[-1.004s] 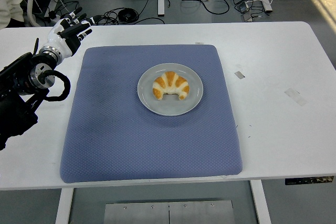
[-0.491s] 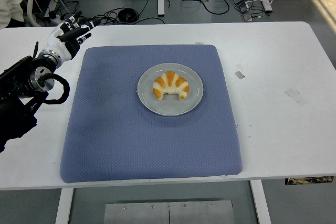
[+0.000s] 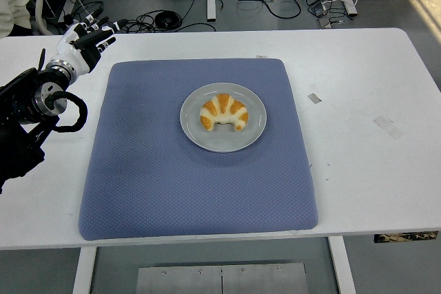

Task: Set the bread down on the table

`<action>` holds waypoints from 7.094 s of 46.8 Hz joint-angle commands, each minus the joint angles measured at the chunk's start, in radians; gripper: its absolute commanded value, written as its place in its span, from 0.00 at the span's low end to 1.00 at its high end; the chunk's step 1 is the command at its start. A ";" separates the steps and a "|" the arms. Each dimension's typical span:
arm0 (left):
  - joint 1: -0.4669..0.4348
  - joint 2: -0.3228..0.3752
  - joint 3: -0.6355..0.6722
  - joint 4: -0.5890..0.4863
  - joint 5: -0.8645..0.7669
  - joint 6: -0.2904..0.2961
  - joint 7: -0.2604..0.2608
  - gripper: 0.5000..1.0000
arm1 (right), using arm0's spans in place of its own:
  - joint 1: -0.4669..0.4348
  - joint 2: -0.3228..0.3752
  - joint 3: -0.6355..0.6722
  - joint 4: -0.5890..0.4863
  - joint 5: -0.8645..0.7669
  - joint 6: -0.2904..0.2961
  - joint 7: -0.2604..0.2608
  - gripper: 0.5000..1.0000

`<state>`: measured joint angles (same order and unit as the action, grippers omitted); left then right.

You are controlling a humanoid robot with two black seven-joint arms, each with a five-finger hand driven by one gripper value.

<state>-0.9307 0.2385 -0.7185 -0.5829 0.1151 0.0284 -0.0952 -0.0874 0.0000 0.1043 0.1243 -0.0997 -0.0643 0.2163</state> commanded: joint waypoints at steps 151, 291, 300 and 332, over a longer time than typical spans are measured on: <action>-0.074 0.027 0.033 -0.002 0.002 -0.094 0.000 0.96 | 0.000 0.000 0.000 0.000 0.000 0.000 0.000 1.00; -0.372 -0.065 0.640 -0.192 0.745 -0.311 0.057 0.96 | 0.000 0.000 0.000 0.000 0.000 0.000 0.000 1.00; -0.375 -0.082 0.669 -0.193 0.745 -0.317 0.066 0.96 | 0.000 0.000 0.000 0.000 0.000 0.000 0.000 1.00; -0.358 -0.085 0.689 -0.193 0.745 -0.335 0.101 0.96 | 0.000 0.000 0.000 0.000 0.000 0.000 0.000 1.00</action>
<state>-1.2916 0.1548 -0.0290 -0.7762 0.8606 -0.3069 0.0077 -0.0874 0.0000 0.1043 0.1243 -0.0997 -0.0643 0.2163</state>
